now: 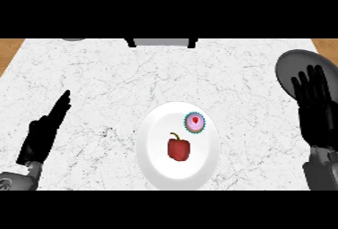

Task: Pick the bell pepper from the plate and place it in the pan

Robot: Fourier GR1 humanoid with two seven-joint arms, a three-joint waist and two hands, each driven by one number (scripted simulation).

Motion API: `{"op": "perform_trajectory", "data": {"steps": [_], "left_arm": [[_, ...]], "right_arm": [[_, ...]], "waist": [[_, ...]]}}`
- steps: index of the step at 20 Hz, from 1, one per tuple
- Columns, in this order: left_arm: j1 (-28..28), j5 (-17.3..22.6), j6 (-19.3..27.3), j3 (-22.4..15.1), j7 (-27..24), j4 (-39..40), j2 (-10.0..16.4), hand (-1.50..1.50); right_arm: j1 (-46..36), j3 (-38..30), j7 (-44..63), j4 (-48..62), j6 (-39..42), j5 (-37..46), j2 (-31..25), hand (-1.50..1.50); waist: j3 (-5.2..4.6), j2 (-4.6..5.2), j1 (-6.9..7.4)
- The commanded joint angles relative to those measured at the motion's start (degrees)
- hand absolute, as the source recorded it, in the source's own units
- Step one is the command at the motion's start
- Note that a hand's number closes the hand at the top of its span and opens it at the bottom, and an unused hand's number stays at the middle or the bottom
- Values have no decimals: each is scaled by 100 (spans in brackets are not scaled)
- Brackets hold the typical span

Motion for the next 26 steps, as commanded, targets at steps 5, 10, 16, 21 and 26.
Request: {"op": "perform_trajectory", "data": {"steps": [5, 10, 16, 21, 26], "left_arm": [[-471, 674, 61, 506, 31, -352, -516, 0], [-396, 964, 359, 606, 268, -562, -940, 0], [-543, 989, 301, 709, 471, -680, -948, 0], [-181, 793, 155, 671, 21, -583, -1087, 0], [-470, 1016, -137, 982, 234, -427, -886, 0]], "right_arm": [[-1031, 1120, -609, -768, 1068, 271, 285, 150], [203, 1672, -1612, -1095, 163, 2479, -279, 150], [1355, 1928, -1928, -1275, -272, 3633, -701, -150], [1202, 1742, -1220, -2087, 171, 4005, -1349, -150], [518, 2261, 64, -2344, 626, 4891, -1487, -150]], "waist": [[35, -218, 142], [43, -256, -210], [42, -207, -156], [37, -198, -106], [32, -183, -61]]}}
